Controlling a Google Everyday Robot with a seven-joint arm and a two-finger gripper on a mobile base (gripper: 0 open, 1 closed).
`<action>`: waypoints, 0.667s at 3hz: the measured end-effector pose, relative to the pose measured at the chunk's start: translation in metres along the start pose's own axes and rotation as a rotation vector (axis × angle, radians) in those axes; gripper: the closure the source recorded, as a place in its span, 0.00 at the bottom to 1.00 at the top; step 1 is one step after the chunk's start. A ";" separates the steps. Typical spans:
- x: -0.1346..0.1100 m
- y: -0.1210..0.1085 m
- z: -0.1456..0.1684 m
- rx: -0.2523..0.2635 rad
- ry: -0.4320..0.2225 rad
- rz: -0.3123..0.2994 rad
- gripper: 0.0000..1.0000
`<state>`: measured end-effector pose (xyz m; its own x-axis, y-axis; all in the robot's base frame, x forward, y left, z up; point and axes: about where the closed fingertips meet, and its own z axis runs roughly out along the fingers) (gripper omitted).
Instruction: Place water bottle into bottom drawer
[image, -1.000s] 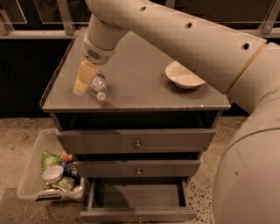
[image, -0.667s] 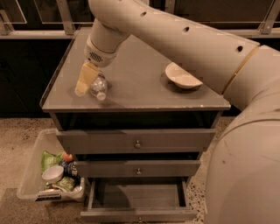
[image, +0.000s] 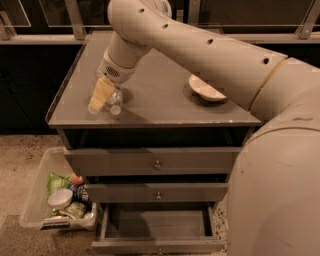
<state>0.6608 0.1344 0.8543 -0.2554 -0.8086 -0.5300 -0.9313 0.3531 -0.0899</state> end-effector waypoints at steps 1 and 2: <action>0.007 -0.001 0.011 -0.007 0.002 0.003 0.00; 0.007 -0.001 0.011 -0.007 0.002 0.003 0.18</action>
Offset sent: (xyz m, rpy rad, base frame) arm 0.0016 -0.0009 -0.0103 0.0005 0.0067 0.0007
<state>0.6627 0.1333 0.8418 -0.2588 -0.8086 -0.5284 -0.9323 0.3522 -0.0824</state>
